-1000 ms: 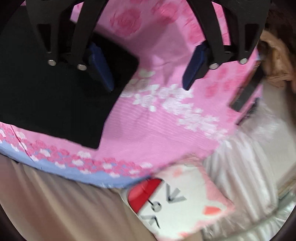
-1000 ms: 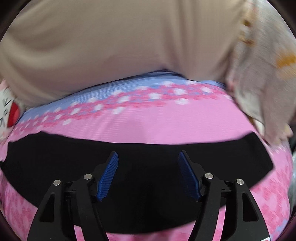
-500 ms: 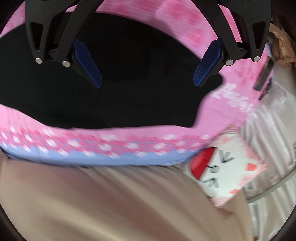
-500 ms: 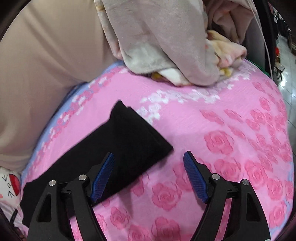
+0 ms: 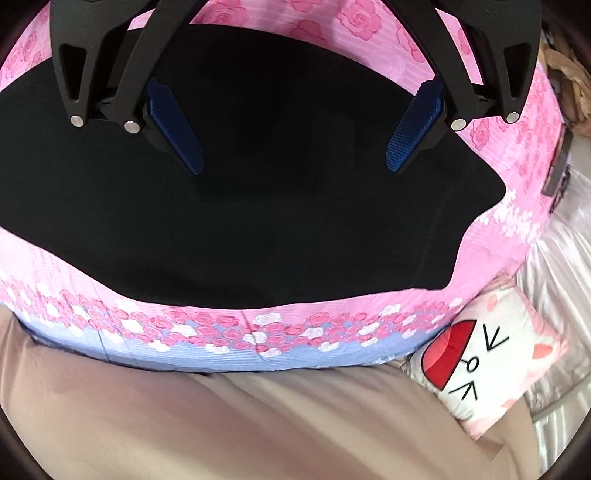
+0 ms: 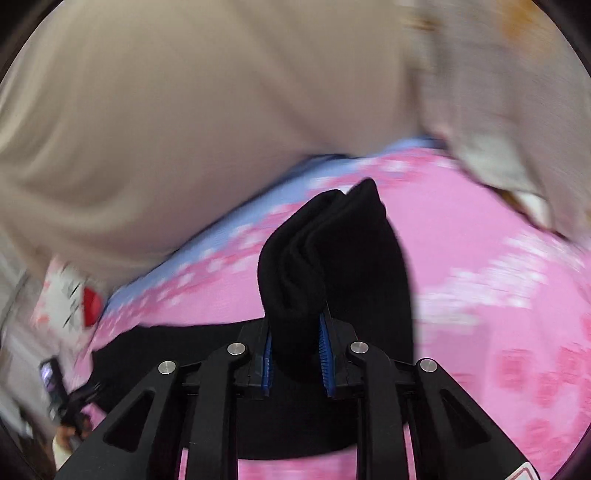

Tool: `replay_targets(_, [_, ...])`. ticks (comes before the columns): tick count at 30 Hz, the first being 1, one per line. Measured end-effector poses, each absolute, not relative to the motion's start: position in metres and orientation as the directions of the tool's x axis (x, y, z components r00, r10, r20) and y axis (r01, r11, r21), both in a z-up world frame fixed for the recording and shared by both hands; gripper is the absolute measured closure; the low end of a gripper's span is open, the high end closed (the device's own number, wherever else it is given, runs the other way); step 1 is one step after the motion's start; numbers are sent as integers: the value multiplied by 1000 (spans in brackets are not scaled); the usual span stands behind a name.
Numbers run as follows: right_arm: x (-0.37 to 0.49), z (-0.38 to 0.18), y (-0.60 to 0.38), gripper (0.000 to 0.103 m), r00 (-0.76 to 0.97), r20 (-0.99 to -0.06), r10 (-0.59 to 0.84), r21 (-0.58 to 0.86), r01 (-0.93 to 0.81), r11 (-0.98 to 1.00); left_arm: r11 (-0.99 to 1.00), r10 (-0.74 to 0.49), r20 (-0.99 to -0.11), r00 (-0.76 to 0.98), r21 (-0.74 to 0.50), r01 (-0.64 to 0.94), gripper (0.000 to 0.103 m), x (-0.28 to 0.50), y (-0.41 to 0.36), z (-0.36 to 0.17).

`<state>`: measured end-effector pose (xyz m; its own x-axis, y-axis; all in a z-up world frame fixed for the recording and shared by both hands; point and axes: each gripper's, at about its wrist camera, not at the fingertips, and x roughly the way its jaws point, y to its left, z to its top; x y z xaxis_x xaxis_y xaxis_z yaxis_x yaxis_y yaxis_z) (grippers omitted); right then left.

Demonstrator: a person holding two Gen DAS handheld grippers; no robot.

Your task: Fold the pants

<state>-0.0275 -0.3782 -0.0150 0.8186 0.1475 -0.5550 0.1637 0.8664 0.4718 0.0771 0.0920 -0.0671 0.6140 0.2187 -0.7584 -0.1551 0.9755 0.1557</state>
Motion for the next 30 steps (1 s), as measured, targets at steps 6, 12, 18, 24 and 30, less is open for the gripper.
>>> replay_targets(6, [50, -10, -191, 84, 705, -604, 373, 358, -178, 917, 977, 189, -763, 618, 83, -196, 5, 71, 142, -65])
replay_targets(12, [101, -77, -63, 70, 526, -772, 357, 211, -318, 924, 969, 140, -761, 634, -27, -247, 5, 52, 219, -59])
replay_targets(18, [68, -62, -59, 50, 586, -743, 323, 167, -305, 938, 884, 264, -754, 602, -61, -464, 5, 28, 289, -65])
replay_targets(24, [43, -38, -110, 45, 646, -720, 254, 171, -190, 967, 800, 109, -809, 578, -274, -534, 5, 34, 329, -87])
replay_targets(30, [44, -54, -64, 40, 595, -749, 291, 108, -324, 940, 853, 146, -795, 589, -200, -483, 5, 39, 299, -81])
